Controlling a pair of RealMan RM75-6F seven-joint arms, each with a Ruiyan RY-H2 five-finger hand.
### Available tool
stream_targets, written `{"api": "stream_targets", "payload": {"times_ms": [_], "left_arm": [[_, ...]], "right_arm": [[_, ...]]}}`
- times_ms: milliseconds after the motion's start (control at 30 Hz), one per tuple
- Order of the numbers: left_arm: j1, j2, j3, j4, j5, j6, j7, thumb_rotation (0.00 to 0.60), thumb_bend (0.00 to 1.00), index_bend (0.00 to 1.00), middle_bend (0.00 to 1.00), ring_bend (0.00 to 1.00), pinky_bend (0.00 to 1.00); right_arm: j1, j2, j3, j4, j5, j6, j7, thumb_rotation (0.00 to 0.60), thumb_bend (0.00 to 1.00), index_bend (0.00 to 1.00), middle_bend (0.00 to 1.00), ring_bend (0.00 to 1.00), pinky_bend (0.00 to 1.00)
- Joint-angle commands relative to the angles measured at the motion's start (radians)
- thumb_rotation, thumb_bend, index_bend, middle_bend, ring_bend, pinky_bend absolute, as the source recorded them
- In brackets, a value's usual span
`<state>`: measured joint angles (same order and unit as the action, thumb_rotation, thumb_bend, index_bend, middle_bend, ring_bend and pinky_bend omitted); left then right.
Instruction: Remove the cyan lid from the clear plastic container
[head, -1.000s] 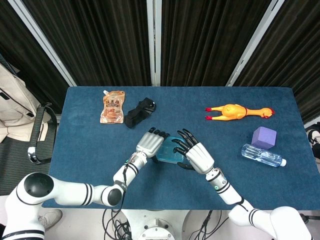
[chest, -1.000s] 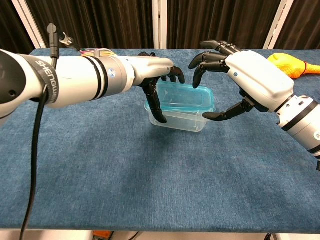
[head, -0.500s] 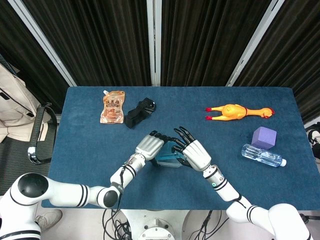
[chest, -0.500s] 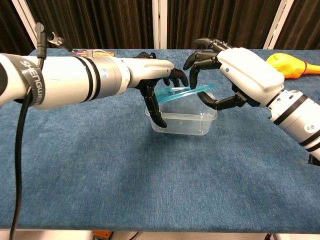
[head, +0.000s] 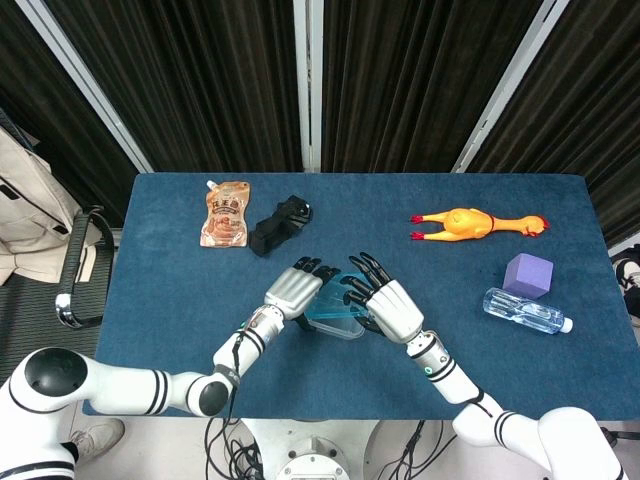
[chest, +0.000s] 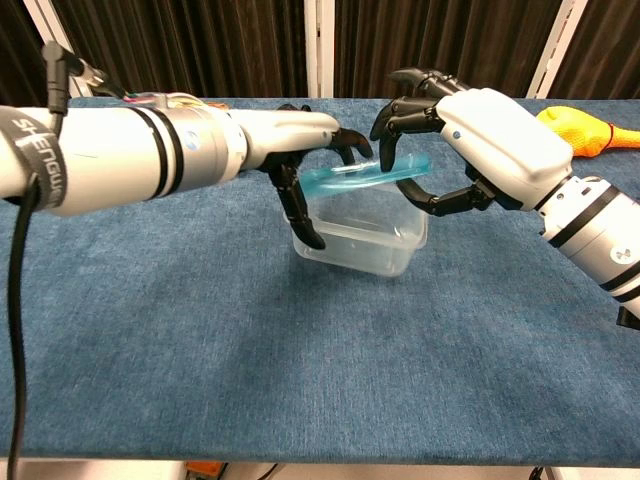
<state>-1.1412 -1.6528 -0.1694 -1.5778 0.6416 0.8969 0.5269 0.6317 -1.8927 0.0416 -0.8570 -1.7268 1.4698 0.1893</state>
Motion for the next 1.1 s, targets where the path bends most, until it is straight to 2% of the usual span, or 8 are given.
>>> {"api": "stream_targets", "payload": {"times_ms": [33, 333, 667, 833, 1000, 1100], "left_arm": [[0.012, 0.013, 0.007, -0.012, 0.014, 0.008, -0.006, 0.600, 0.00, 0.06, 0.05, 0.00, 0.00], [0.062, 0.061, 0.030, -0.045, 0.057, 0.045, -0.025, 0.600, 0.00, 0.05, 0.04, 0.00, 0.00], [0.177, 0.142, 0.053, -0.060, 0.144, 0.146, -0.095, 0.600, 0.00, 0.05, 0.04, 0.00, 0.00], [0.241, 0.181, 0.063, -0.046, 0.170, 0.200, -0.124, 0.600, 0.00, 0.05, 0.04, 0.00, 0.00], [0.305, 0.213, 0.070, -0.020, 0.165, 0.219, -0.161, 0.600, 0.00, 0.05, 0.04, 0.00, 0.00], [0.340, 0.231, 0.075, -0.002, 0.152, 0.213, -0.184, 0.600, 0.00, 0.05, 0.04, 0.00, 0.00]], "right_arm": [[-0.003, -0.004, -0.002, 0.011, -0.006, 0.015, -0.005, 0.600, 0.71, 0.78, 0.31, 0.03, 0.00], [-0.001, -0.010, 0.023, 0.067, -0.016, 0.086, -0.034, 0.600, 0.71, 0.79, 0.31, 0.04, 0.00], [0.007, 0.065, 0.106, 0.077, 0.038, 0.140, -0.054, 0.600, 0.71, 0.79, 0.32, 0.05, 0.00], [0.009, 0.090, 0.135, 0.095, 0.084, 0.106, -0.058, 0.600, 0.71, 0.79, 0.32, 0.05, 0.00], [0.014, 0.098, 0.147, 0.112, 0.147, -0.001, -0.066, 0.600, 0.71, 0.79, 0.30, 0.05, 0.00], [0.014, 0.112, 0.158, 0.081, 0.205, -0.103, -0.067, 0.600, 0.71, 0.77, 0.29, 0.04, 0.00]]}}
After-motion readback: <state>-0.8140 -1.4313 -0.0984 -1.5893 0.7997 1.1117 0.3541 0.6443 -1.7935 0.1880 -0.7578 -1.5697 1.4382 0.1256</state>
